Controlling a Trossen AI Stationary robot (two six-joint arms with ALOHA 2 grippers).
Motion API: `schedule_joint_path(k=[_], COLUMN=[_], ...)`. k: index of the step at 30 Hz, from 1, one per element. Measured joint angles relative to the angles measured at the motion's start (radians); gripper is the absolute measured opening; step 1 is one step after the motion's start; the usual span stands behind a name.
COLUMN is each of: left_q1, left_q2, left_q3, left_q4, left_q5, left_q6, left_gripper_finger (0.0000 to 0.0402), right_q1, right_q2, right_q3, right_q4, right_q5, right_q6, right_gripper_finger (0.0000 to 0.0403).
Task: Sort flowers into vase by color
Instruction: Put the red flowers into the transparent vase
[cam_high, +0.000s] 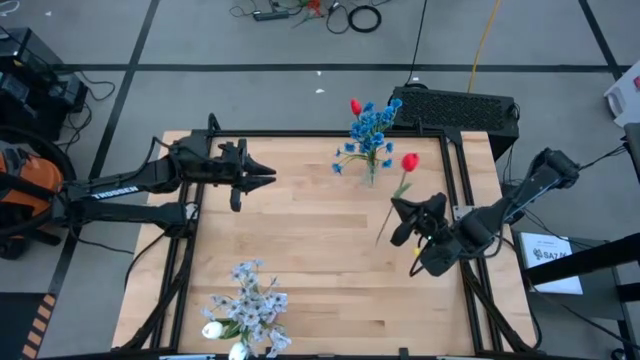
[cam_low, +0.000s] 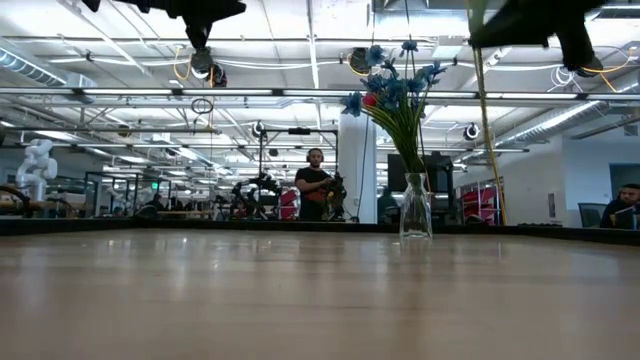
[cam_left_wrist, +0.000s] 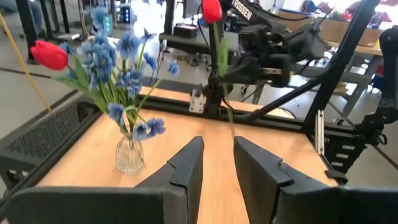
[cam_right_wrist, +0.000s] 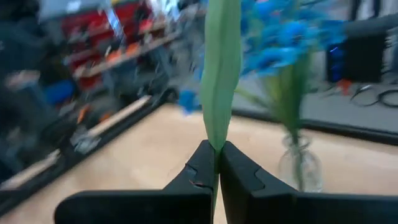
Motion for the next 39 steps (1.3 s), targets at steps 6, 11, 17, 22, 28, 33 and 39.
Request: schedule_joint_path(k=[6, 11, 17, 22, 28, 33, 39], left_q1=[0.000, 0.000, 0.000, 0.000, 0.000, -0.001, 0.000], left_q2=[0.000, 0.000, 0.000, 0.000, 0.000, 0.000, 0.004], left_q3=[0.000, 0.000, 0.000, 0.000, 0.000, 0.000, 0.000], left_q4=[-0.022, -0.022, -0.018, -0.016, -0.017, -0.016, -0.011], left_q5=[-0.015, -0.046, -0.063, -0.063, -0.063, -0.063, -0.063], left_q6=[-0.001, -0.001, -0.001, -0.027, -0.055, -0.080, -0.080], left_gripper_finger=[0.0098, 0.0098, 0.0098, 0.0098, 0.0098, 0.0098, 0.0098], right_q1=[-0.037, -0.061, -0.133, -0.187, -0.204, -0.264, -0.391], right_q2=[-0.050, -0.120, -0.218, -0.309, -0.464, -0.590, -0.648], right_q3=[-0.160, -0.229, -0.315, -0.451, -0.695, -0.751, -0.745], right_q4=[0.095, 0.173, 0.481, 0.902, 1.423, 1.540, 1.465], right_q5=[0.088, -0.026, -0.322, -0.545, -0.600, -0.691, -0.829], right_q6=[0.096, 0.003, -0.413, -0.784, -1.097, -1.234, -1.234], right_gripper_finger=[0.0000, 0.0000, 0.0000, 0.0000, 0.0000, 0.0000, 0.0000])
